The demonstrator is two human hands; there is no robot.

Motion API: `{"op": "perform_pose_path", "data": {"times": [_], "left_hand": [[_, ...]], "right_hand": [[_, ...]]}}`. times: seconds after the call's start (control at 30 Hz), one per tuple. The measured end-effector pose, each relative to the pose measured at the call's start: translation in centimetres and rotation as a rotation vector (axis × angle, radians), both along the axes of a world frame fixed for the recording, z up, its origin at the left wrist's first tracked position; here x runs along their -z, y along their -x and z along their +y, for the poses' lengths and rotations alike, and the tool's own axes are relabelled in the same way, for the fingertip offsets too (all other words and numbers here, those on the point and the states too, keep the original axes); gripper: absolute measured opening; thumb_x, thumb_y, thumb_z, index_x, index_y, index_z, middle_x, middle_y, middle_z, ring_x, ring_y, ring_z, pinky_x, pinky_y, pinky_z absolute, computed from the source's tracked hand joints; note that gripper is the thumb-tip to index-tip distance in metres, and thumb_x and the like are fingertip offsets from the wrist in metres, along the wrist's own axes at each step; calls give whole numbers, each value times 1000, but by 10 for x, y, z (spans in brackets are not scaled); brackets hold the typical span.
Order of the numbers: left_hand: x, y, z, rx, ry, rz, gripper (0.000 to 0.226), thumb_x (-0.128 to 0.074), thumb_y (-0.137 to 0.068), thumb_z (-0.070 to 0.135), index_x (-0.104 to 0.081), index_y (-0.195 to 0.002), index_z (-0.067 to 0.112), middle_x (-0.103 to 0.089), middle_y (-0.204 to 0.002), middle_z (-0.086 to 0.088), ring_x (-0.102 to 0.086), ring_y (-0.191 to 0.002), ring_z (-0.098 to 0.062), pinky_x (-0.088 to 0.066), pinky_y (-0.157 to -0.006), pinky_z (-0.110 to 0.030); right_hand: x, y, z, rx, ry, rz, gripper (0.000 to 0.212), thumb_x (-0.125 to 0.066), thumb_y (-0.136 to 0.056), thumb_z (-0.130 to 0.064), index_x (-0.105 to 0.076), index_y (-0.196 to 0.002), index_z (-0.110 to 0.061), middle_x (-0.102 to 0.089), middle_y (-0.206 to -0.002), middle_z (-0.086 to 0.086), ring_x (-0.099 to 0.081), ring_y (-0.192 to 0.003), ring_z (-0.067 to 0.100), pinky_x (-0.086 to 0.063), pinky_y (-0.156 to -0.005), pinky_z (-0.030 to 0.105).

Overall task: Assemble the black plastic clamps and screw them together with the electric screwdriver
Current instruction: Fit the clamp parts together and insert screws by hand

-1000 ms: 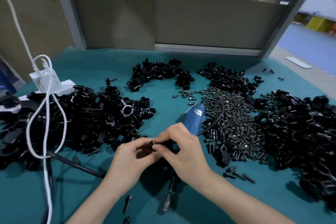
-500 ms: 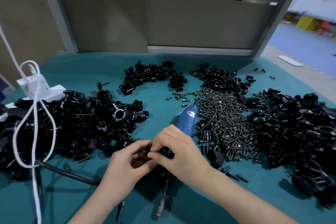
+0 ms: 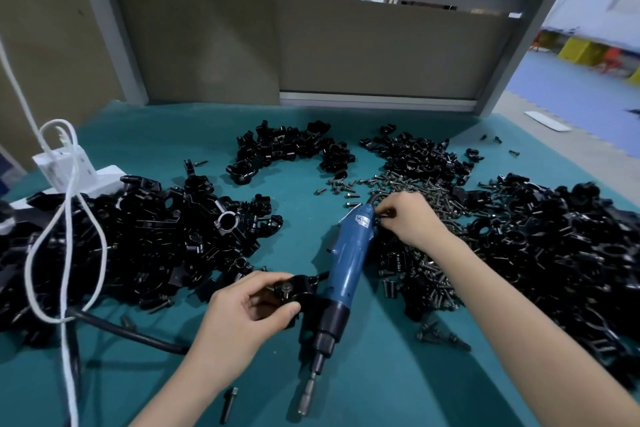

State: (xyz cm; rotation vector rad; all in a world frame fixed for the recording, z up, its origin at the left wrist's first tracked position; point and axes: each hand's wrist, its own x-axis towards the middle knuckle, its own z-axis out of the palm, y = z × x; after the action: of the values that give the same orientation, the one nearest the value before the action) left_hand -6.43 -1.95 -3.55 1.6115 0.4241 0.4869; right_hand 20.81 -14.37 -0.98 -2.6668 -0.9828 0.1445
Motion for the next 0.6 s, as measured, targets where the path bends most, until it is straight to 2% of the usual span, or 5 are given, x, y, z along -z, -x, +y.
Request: {"op": "perform_pose_path", "data": {"times": [0.1, 0.23, 0.4, 0.5, 0.6], "left_hand": [[-1, -1, 1, -12, 4, 11, 32, -76, -72, -6, -74, -90, 21, -72, -94, 0, -69, -80, -10, -51, -71, -10], [-3, 0, 0, -14, -2, 28, 31, -77, -73, -3, -73, -90, 23, -73, -94, 1, -69, -79, -8, -50, -71, -10], [-2, 1, 2, -12, 7, 31, 30, -77, -73, -2, -73, -90, 23, -72, -95, 1, -69, -81, -10, -50, -71, -9], [-1, 0, 3, -10, 5, 20, 32, -77, -72, -3, -74, -89, 24, -72, -96, 1, -69, -79, -8, -50, -71, -9], [0, -1, 3, -18, 3, 3, 33, -77, -71, -5, -74, -88, 24, -72, -97, -2, -69, -79, -8, -50, -73, -9]], "right_hand": [[5, -5, 5, -86, 93, -82, 31, -59, -84, 3, -69, -111, -9, -68, -112, 12, -63, -97, 29, -51, -90, 38], [-2, -6, 3, -167, 186, -135, 17, -57, -89, 1, -63, -104, -6, -63, -116, 11, -55, -107, 26, -44, -96, 36], [-48, 24, -13, -128, -13, -157, 8, -61, -91, -11, -60, -92, -19, -63, -84, -7, -58, -74, 7, -44, -65, 13], [-65, 80, -13, -273, -275, 156, 12, -67, -85, -23, -63, -77, -32, -65, -67, -13, -62, -63, -3, -46, -58, 5], [-50, 119, -5, -276, -491, 606, 12, -70, -85, -19, -71, -73, -21, -70, -62, -2, -61, -53, 7, -49, -52, 16]]}}
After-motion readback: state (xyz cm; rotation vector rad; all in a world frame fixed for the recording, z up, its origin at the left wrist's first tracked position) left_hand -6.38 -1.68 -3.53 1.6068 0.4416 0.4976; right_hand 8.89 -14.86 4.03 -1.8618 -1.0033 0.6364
